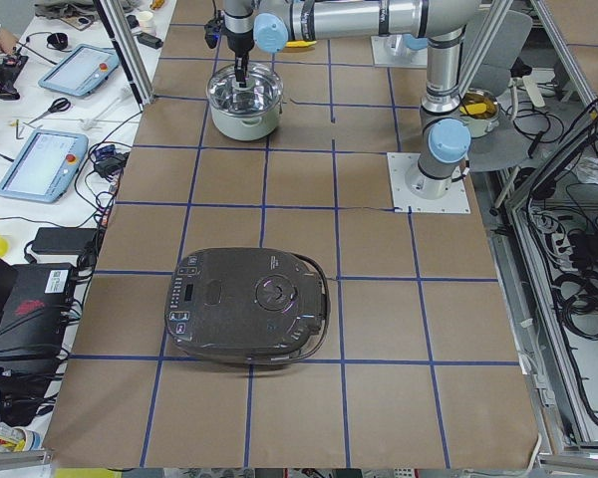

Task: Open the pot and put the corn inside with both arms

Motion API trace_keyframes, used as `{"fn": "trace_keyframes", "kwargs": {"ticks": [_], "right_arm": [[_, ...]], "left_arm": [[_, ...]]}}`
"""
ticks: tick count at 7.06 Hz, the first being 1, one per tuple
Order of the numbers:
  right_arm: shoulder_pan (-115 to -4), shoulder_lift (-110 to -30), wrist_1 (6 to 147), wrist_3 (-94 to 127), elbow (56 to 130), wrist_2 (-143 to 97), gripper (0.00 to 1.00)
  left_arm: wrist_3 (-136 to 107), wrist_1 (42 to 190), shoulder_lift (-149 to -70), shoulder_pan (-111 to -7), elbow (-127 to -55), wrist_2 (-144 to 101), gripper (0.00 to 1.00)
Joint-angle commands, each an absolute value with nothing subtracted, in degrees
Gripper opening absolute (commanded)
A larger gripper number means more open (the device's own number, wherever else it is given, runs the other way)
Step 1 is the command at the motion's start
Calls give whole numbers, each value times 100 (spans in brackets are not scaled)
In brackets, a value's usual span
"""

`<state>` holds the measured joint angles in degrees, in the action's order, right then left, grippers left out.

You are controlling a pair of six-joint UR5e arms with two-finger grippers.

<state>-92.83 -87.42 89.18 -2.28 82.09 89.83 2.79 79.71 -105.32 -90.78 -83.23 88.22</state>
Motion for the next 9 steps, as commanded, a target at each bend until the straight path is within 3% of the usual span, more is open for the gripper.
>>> {"fn": "trace_keyframes", "kwargs": {"ticks": [1,4,6,9], "right_arm": [[-9272,-8745,8903,-229,8209,8982,100],[-9264,-8745,8903,-229,8209,8991,100],[-9264,-8736,8929,-229,8209,8974,100],[-9307,-8754,8886,-229,8218,8982,100]], "left_arm": [[1803,8183,-10223,-8152,-8778,8833,43],[3424,6776,-10536,-6709,-9682,8815,42],[3375,5585,-11019,-6680,-10010,8815,42],[3094,5563,-11355,-6593,-10037,8816,43]]}}
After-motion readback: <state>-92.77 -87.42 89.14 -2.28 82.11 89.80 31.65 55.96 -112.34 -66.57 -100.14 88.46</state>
